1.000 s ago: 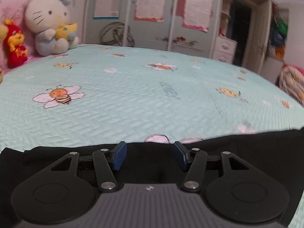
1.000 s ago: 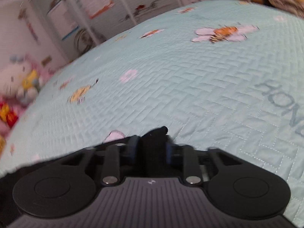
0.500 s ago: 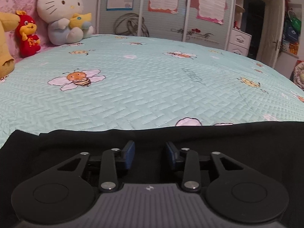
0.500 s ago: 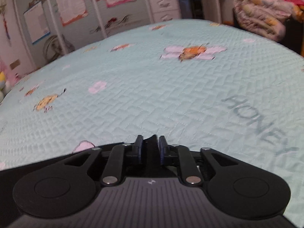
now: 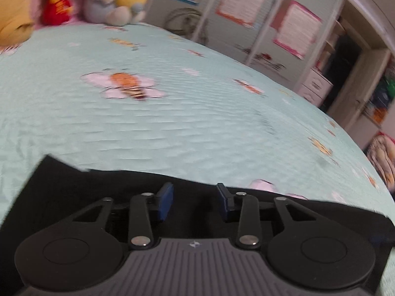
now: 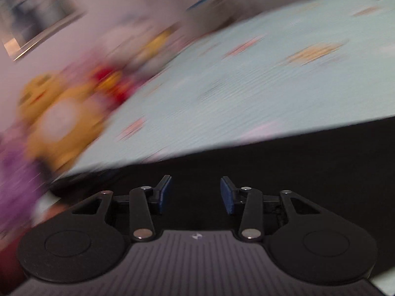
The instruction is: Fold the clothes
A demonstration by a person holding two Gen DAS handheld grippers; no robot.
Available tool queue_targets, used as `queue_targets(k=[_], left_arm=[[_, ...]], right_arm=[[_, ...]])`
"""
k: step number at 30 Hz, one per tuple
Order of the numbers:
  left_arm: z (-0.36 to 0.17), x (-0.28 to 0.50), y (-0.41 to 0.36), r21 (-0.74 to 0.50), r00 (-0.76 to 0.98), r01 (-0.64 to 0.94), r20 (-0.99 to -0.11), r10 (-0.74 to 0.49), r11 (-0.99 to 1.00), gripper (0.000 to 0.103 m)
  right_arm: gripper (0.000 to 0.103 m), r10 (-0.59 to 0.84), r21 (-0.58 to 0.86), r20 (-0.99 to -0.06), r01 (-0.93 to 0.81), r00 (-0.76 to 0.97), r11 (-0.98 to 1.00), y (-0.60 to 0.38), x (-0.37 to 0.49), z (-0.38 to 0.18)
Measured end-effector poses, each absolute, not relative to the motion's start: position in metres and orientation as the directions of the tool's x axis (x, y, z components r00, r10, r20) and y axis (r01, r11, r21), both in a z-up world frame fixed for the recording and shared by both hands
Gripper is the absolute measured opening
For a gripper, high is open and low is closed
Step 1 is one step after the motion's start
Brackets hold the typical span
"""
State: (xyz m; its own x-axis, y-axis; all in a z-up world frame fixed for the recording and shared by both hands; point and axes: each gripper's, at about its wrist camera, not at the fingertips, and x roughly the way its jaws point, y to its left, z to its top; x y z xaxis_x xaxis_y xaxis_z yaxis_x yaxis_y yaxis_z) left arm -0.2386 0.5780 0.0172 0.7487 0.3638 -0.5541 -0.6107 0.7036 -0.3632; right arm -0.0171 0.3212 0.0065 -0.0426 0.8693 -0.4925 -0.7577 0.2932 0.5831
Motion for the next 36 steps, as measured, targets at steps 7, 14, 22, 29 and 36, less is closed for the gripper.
queue_targets(k=[7,14,22,29,36], left_arm=[[0.004,-0.251,0.583,-0.386,0.769,-0.608,-0.503,0.394,0.694,0.017],[0.005,-0.251,0.581,-0.366,0.761,-0.617,-0.502,0.41,0.696,0.016],[0.032,-0.245,0.551,-0.209,0.691,-0.668,-0.529,0.492,0.714,0.022],[0.048,-0.2,0.474,-0.273,0.83,-0.337,-0.539,0.147,0.901,0.034],[0.013,-0.169,0.447,-0.183,0.807,-0.322,-0.565,0.168,0.929,0.037]], right_arm=[[0.0,0.82,0.598,-0.568,-0.717,-0.065,0.357,0.357,-0.005,-0.027],[0.006,0.823,0.652,-0.555,-0.549,0.123,0.522,0.311,0.034,-0.039],[0.008,0.742,0.652,-0.544,-0.36,0.391,0.667,0.234,0.055,-0.03],[0.019,0.823,0.661,-0.518,-0.5,0.235,0.559,0.222,0.03,-0.026],[0.021,0.888,0.751,-0.438,-0.486,0.14,0.447,0.231,0.058,-0.028]])
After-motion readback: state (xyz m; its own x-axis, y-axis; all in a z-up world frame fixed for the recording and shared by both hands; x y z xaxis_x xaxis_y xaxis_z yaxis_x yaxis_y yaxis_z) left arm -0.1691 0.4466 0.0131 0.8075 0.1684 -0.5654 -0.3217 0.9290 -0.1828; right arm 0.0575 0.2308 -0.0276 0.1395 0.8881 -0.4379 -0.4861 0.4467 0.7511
